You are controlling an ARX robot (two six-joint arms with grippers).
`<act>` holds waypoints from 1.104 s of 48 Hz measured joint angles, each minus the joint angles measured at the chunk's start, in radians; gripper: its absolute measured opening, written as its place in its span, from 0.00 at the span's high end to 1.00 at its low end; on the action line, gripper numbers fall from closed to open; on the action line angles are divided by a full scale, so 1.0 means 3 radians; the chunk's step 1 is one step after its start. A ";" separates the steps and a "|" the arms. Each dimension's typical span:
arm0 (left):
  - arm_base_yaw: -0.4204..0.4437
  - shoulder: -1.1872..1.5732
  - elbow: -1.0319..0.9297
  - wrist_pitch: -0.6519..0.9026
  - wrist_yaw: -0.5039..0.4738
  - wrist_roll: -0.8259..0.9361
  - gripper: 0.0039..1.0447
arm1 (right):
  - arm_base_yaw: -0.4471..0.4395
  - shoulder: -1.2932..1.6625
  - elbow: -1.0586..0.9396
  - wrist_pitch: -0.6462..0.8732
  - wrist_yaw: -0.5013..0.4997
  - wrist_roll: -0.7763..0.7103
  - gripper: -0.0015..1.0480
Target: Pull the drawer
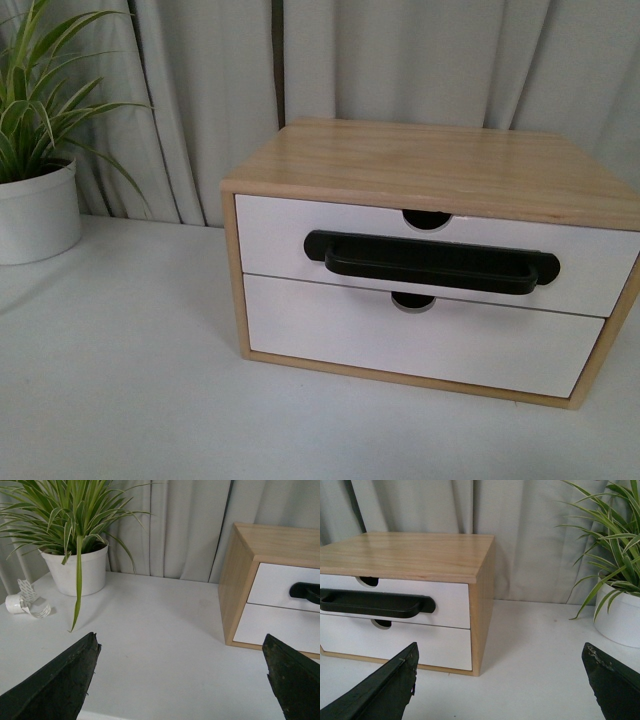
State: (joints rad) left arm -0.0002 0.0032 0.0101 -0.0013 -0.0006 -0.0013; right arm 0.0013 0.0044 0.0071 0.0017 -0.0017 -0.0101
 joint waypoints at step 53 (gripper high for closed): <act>0.0000 0.0000 0.0000 0.0000 0.0000 0.0000 0.05 | 0.0000 0.0000 0.0000 0.0000 0.0000 0.0000 0.09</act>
State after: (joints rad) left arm -0.0002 0.0032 0.0101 -0.0013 -0.0006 -0.0013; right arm 0.0013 0.0044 0.0071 0.0017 -0.0017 -0.0101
